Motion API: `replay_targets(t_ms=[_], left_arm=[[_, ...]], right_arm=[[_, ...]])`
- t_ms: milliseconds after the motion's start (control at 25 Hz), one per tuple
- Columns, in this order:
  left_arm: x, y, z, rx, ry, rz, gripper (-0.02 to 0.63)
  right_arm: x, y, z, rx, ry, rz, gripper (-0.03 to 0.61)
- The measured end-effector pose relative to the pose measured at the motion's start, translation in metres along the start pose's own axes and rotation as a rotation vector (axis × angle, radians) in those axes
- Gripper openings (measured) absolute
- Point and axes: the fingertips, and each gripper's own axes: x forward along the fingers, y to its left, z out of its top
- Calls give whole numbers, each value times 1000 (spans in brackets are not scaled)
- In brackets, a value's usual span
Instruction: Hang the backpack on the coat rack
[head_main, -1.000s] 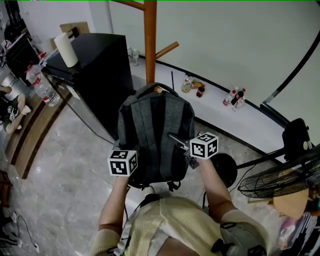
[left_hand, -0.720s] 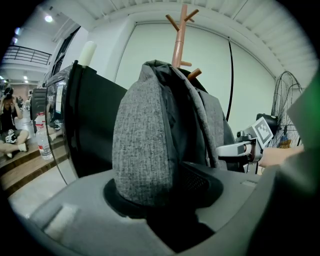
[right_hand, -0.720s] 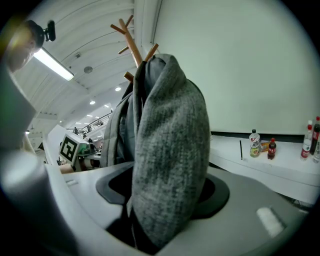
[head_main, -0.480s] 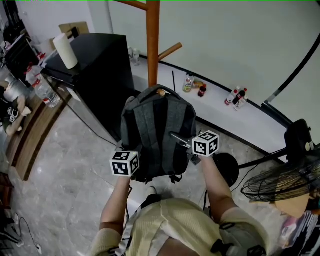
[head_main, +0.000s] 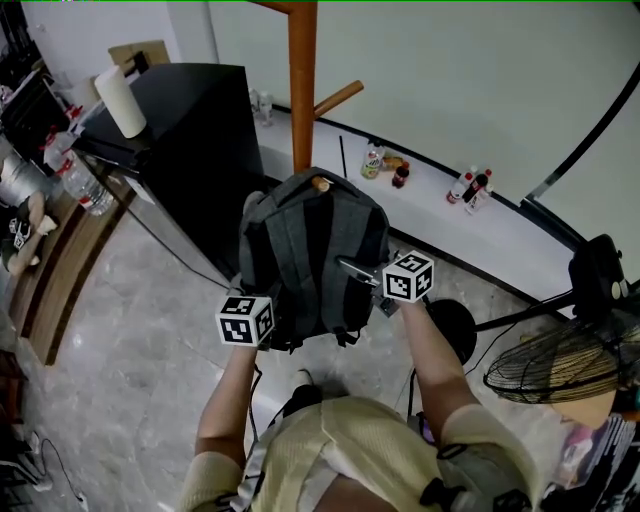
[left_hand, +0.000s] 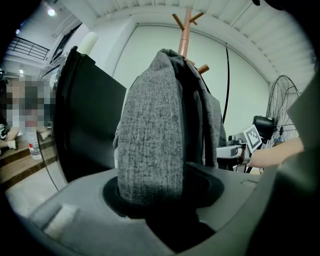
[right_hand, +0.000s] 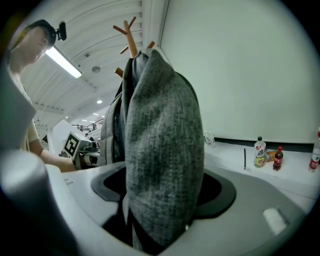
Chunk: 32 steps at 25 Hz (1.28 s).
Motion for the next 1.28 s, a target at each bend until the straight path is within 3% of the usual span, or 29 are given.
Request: replay_targets(t_ms=[280,800,1280], left_arm=[[7,10,-1,12,-16,-22,236],[16,21,-1,36,-14,-31,279],[-4,25,9,54,-51,11,298]], right_arm=[[6,-15,-4,41,-3,-67,403],[7,-29,2,-87,-44,-258,439],[-26,-21,10,-80,-91,-373,430]])
